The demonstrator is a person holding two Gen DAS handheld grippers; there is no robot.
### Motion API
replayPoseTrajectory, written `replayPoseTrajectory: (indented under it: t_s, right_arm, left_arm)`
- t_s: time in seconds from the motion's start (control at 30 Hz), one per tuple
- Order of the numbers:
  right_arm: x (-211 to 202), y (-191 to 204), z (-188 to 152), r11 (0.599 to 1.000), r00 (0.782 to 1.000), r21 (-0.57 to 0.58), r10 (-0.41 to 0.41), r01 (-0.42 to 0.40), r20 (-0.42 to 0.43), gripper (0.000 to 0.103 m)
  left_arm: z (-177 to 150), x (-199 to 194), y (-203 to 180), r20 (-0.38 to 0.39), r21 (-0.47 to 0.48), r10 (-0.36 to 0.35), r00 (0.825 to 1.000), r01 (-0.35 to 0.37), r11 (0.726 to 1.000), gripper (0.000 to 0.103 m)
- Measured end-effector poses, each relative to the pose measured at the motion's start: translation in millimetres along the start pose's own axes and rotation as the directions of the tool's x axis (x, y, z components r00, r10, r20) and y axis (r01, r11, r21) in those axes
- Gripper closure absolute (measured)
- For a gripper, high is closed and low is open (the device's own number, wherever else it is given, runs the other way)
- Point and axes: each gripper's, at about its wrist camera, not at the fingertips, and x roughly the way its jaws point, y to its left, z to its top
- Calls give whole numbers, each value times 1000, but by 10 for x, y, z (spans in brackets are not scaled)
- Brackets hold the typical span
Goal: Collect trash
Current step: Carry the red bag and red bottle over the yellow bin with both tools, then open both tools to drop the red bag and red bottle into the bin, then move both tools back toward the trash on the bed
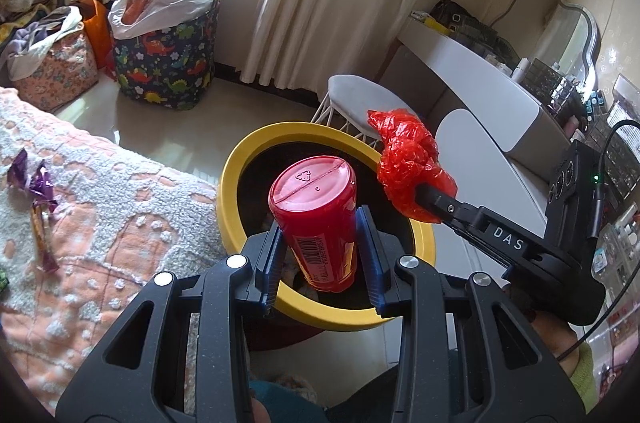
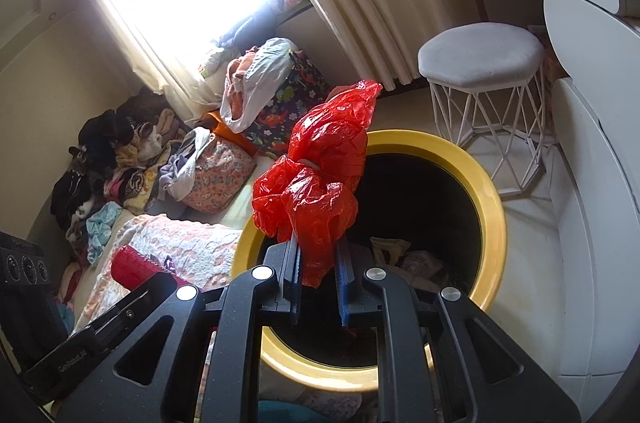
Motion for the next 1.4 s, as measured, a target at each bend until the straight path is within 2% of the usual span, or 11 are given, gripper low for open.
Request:
replayPoseTrajectory:
  t_s: [0.4,0.53,0.57,0.6,0.67,0.77,0.8,0.9,0.97,1.27,1.4]
  right_arm:
    - [111,-128,-18,999,998,39,-20,22,-51,90]
    - [155,-136,-30,999,997,26,-45,47,-64,86]
    - [166,-143,-34,998,996,30,-53,55,-68,81]
    - [178,-156,-39,998,996,36,-51,53,-72,78]
    - [191,-187,-46,997,995,49,-59,63,-77,62]
    - [195,-215,-51,995,995,64,-67,72,-74,61]
    - [197,-216,-51,995,995,65,-69,74,-73,60]
    - [189,-206,-55,995,995,60,-74,78,-65,52]
    - [187,-195,-51,995,996,58,-74,78,-56,46]
    - [157,-67,-29,998,998,16,-61,61,-18,34]
    - [117,18,-30,998,998,-17,-58,58,13,31]
  left_arm:
    - [68,366,22,-43,-8,12,999,-12,1000,76]
    - [95,469,54,-54,-26,36,998,-38,999,75]
    - [92,492,62,-57,-32,39,998,-40,999,75]
    - [87,504,64,-60,-31,41,997,-43,999,70]
    - [68,508,67,-57,-30,41,998,-43,999,57]
    - [34,470,75,-45,-28,46,998,-47,998,36]
    - [19,449,77,-39,-29,46,998,-48,998,25]
    - [-25,395,80,-27,-22,58,998,-59,998,11]
    - [-53,344,85,-18,-14,74,997,-74,997,11]
    - [-106,46,145,40,8,125,991,-126,992,11]
    - [-115,-126,166,80,26,150,986,-152,988,11]
